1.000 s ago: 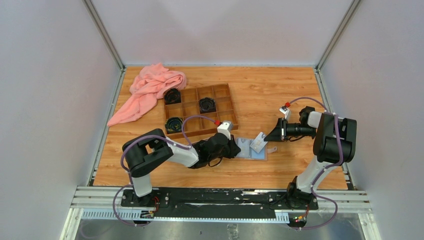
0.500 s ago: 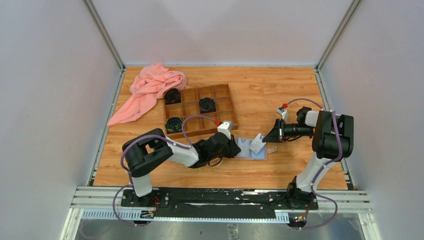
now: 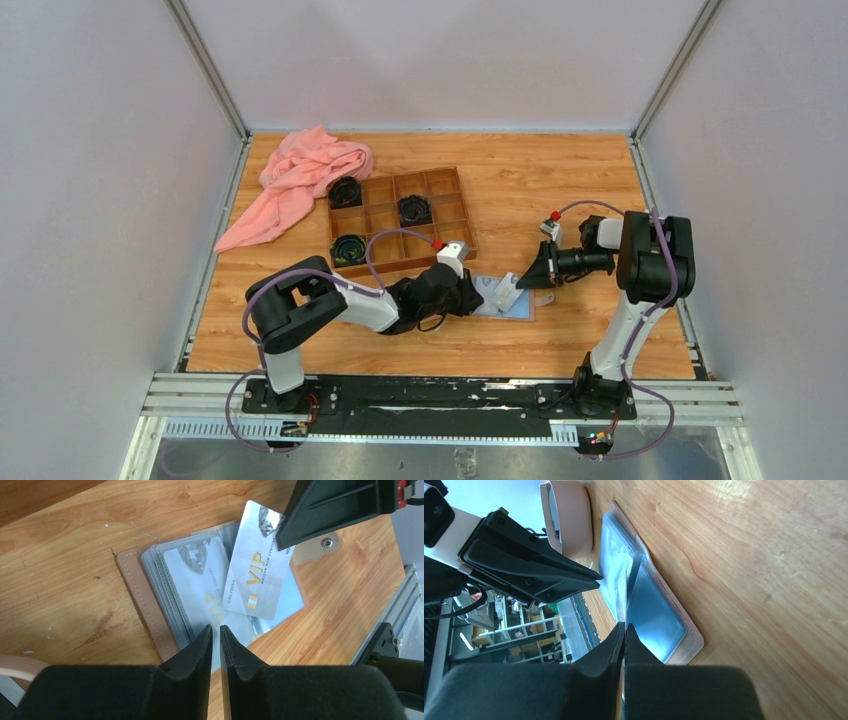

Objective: Put the credit cards into the card holder
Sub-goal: Insert the credit card into the card holder.

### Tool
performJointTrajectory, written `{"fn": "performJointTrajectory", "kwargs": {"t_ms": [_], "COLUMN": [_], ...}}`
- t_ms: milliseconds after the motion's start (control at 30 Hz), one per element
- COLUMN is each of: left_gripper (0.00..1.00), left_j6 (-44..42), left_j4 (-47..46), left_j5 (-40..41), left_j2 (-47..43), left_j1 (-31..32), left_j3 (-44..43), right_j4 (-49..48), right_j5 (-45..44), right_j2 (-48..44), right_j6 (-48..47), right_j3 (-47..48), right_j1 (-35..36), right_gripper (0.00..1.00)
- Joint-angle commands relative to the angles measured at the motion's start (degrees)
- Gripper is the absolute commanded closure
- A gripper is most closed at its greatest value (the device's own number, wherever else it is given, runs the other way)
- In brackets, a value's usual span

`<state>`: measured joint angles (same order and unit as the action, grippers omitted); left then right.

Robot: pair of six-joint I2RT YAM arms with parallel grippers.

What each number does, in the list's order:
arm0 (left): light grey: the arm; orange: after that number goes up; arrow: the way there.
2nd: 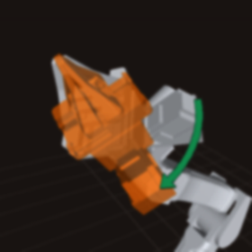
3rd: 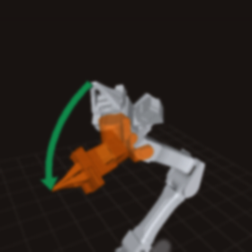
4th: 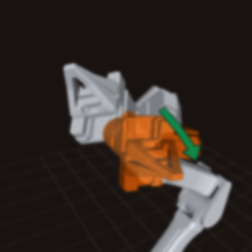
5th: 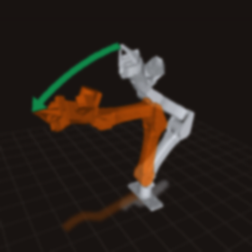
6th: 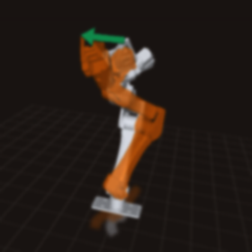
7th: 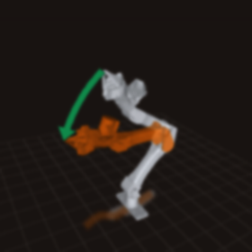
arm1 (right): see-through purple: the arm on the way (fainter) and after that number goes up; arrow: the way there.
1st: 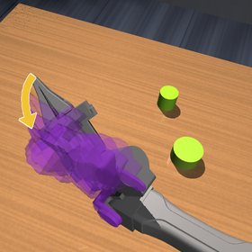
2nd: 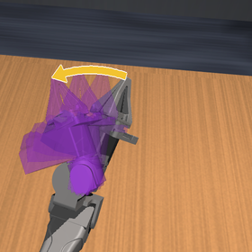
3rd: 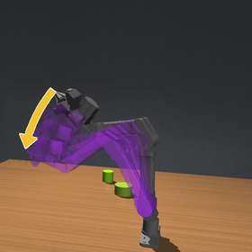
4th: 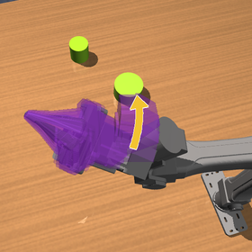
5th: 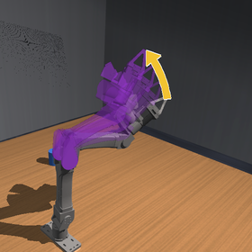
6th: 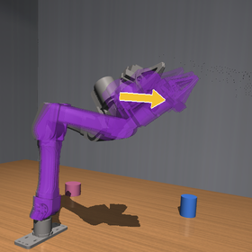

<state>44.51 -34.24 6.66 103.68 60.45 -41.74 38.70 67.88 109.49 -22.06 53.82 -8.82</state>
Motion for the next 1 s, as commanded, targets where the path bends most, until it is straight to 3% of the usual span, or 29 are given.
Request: {"fn": "performJointTrajectory", "kwargs": {"t_ms": [0, 467, 967], "left_gripper": [0.82, 0.79, 0.76], "left_j6": [-1.18, -3.16, -3.55], "left_j4": [2.42, 2.35, 2.41], "left_j5": [-0.19, -2.06, -3.79], "left_j2": [1.62, 0.48, 0.73], "left_j1": [-0.44, -1.52, -2.44], "left_j3": [-0.53, 0.02, -0.09], "right_j4": [3.23, 19.70, 24.74], "right_j5": [0.34, -0.90, -7.05], "right_j2": [2.59, 10.21, 14.20], "right_j6": [-2.39, -14.82, -17.88], "right_j3": [1.81, 11.05, 15.16], "right_j1": [2.27, 5.34, 8.19], "right_gripper": [1.00, 1.00, 1.00]}}
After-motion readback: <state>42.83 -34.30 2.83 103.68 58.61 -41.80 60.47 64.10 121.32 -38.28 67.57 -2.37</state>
